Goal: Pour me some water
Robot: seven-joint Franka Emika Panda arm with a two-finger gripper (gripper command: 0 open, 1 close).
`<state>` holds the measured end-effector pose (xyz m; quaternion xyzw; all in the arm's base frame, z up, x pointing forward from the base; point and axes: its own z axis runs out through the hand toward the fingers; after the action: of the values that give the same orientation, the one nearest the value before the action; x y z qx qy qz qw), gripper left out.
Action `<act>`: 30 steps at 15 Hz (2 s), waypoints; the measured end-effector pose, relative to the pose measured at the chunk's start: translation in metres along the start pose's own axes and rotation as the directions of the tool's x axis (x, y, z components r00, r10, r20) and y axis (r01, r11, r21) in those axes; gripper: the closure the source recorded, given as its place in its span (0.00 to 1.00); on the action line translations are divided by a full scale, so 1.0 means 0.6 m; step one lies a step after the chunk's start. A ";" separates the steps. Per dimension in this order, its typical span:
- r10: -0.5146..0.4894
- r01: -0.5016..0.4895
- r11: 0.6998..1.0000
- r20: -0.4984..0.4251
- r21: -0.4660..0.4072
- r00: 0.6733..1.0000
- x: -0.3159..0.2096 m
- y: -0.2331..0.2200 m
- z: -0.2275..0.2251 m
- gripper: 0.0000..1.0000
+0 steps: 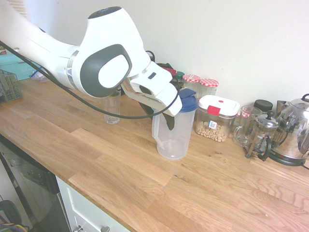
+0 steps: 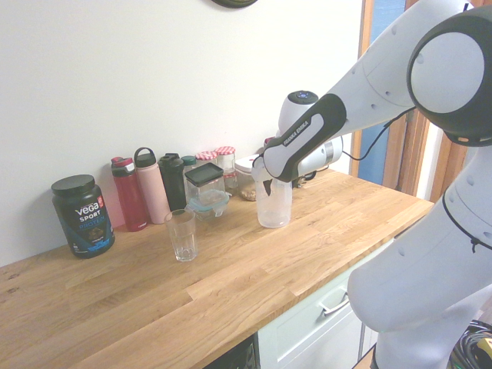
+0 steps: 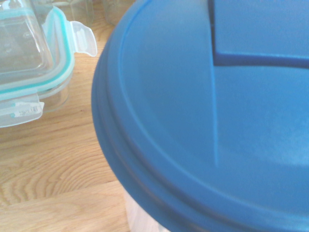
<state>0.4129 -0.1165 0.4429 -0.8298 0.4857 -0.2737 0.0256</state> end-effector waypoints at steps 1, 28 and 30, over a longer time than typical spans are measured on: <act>0.000 0.000 1.000 0.000 0.000 1.000 0.000 0.000 0.000 1.00; -0.448 0.437 0.894 0.191 0.100 0.873 0.020 0.040 -0.213 1.00; -0.555 0.538 0.832 0.190 0.137 0.810 0.009 0.009 -0.230 1.00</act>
<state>0.3445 -0.0930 0.5608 -0.9578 0.2098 -0.1938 0.0315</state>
